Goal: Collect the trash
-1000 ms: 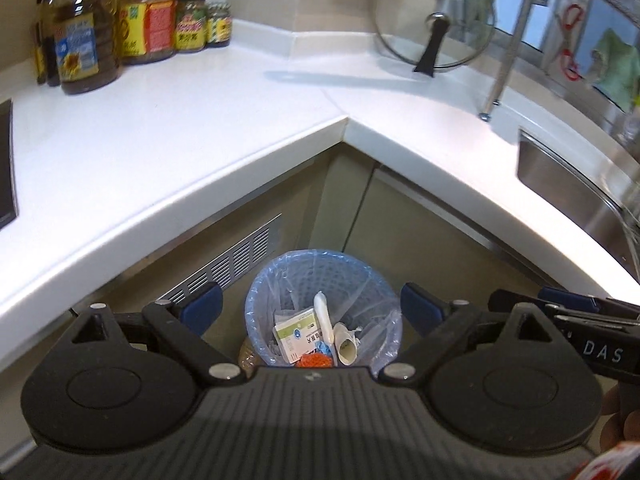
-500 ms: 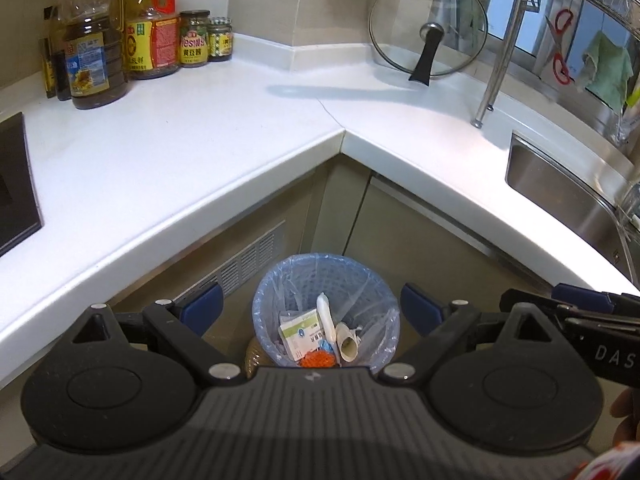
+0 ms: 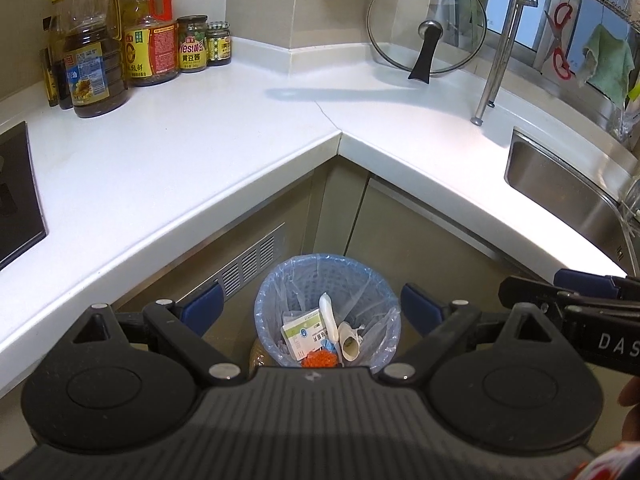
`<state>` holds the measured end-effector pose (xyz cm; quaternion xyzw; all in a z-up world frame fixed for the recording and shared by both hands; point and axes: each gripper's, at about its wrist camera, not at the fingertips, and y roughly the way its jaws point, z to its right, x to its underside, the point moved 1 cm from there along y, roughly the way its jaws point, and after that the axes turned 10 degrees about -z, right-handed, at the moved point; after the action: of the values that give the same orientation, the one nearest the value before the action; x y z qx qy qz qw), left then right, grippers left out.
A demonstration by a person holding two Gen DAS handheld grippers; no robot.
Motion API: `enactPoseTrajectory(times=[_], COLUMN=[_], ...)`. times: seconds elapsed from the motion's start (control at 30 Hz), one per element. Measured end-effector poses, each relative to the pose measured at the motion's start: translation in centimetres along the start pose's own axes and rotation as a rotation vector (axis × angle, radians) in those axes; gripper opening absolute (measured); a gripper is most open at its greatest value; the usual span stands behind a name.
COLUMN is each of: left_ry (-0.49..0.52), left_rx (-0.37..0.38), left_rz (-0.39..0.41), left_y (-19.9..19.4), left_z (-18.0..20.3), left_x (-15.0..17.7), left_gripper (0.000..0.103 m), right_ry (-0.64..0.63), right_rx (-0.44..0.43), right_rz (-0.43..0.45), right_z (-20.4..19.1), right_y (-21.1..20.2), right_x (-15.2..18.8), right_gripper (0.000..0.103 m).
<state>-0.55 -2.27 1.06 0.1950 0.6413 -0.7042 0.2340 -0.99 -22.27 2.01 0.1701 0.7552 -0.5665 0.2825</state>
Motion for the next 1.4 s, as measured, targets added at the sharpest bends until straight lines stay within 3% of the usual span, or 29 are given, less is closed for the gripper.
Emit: enactPoseTrajectory(times=[1.4], left_ry=[0.016], left_rx=[-0.011], left_rz=[0.010], left_y=[-1.1], left_z=[0.5], left_x=[0.6], left_gripper=[0.094], right_ry=[0.003], right_rx=[-0.009], right_rz=[0.003], right_z=[0.3], right_y=[-0.4], right_x=[0.0], right_gripper=[0.073])
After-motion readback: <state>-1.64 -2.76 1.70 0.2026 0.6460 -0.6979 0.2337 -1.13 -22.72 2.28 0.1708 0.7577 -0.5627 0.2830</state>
